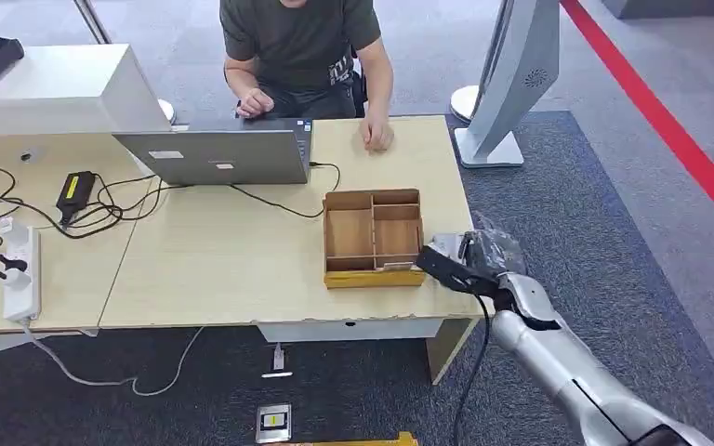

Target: Pass the card to the sensor for recognition and then transmit it.

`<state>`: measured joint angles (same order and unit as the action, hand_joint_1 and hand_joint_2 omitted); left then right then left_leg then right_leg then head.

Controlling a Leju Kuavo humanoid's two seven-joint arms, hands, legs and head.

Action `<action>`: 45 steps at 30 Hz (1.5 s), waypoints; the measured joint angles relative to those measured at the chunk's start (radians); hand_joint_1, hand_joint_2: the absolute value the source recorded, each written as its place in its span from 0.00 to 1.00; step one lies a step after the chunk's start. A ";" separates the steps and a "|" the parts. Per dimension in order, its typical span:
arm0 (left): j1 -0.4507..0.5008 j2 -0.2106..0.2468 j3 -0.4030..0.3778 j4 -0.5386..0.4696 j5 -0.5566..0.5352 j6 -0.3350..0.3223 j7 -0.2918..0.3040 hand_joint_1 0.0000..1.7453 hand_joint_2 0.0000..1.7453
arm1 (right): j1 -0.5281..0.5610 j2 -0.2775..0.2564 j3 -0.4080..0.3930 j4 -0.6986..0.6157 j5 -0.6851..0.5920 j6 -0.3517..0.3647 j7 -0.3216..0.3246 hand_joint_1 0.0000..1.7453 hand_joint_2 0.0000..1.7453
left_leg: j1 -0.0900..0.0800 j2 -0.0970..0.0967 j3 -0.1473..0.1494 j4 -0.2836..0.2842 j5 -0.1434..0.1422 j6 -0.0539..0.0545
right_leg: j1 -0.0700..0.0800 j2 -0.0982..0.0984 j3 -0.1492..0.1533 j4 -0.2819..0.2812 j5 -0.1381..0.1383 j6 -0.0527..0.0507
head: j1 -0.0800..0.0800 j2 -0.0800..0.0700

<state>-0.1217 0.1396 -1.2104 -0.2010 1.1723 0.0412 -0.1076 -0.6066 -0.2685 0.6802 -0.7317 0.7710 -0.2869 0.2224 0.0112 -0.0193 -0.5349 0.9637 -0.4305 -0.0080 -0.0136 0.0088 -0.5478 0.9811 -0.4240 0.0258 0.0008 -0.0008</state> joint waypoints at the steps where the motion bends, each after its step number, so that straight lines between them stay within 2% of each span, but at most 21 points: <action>1: 0.000 0.000 0.000 0.000 0.000 0.000 0.000 0.00 0.00 | -0.003 0.003 0.002 0.002 0.001 0.000 -0.002 1.00 1.00 | 0.000 0.000 0.000 0.000 0.000 0.000 | 0.000 0.000 0.000 0.000 0.000 0.000 | 0.000 0.000; 9: 0.000 0.000 -0.001 0.000 -0.006 -0.006 -0.005 0.00 0.00 | -0.033 0.034 0.010 0.015 0.014 0.001 -0.002 1.00 1.00 | 0.000 0.000 0.000 0.000 0.000 0.000 | 0.000 0.000 0.000 0.000 0.000 0.000 | 0.000 0.000; 21: 0.000 0.000 -0.003 0.000 -0.002 -0.002 0.018 0.00 0.00 | -0.034 0.051 0.010 0.050 0.011 0.000 0.000 1.00 1.00 | 0.000 0.000 0.000 0.000 0.000 0.000 | 0.000 0.000 0.000 0.000 0.000 0.000 | 0.000 0.000; 45: 0.000 0.001 -0.004 0.000 0.013 0.012 0.032 0.00 0.00 | -0.043 0.090 0.009 0.132 -0.005 -0.018 -0.055 1.00 1.00 | 0.000 0.000 0.000 0.000 0.000 0.000 | 0.000 0.000 0.000 0.000 0.000 0.000 | 0.000 0.000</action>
<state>-0.1214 0.1408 -1.2146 -0.2010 1.1849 0.0534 -0.0755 -0.6499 -0.1789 0.6893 -0.5997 0.7656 -0.3052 0.1678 0.0112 -0.0192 -0.5348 0.9638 -0.4305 -0.0081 -0.0137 0.0088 -0.5480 0.9810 -0.4240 0.0258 0.0008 -0.0008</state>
